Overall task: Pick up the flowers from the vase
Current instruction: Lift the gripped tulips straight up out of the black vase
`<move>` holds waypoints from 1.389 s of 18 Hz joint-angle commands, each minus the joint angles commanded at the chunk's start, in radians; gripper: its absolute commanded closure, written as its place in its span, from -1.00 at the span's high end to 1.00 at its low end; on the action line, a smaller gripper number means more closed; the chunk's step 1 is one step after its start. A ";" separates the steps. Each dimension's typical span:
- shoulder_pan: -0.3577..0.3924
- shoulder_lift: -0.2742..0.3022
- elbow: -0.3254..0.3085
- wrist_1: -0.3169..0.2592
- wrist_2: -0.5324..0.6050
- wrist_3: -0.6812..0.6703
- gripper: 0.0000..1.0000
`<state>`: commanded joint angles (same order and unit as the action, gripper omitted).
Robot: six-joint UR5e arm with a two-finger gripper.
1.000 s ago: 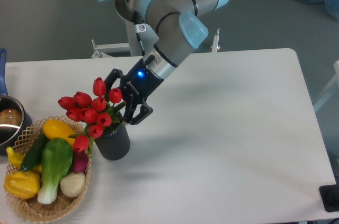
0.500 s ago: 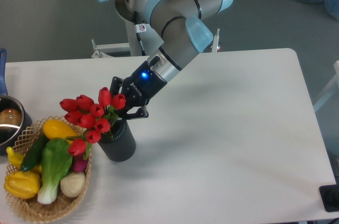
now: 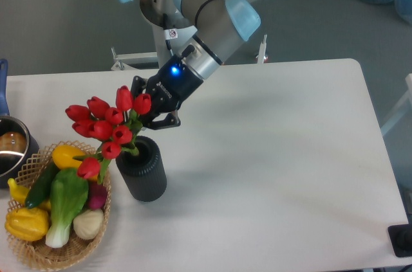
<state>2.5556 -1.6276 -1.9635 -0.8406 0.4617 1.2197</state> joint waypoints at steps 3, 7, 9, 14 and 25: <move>0.000 0.003 0.034 -0.002 -0.005 -0.054 -1.00; 0.000 0.006 0.081 0.000 -0.021 -0.130 -1.00; 0.002 0.011 0.107 0.002 -0.026 -0.169 -1.00; 0.012 0.032 0.130 0.000 -0.041 -0.241 -1.00; 0.044 0.063 0.206 0.000 -0.031 -0.358 -1.00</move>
<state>2.6000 -1.5647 -1.7580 -0.8406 0.4310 0.8621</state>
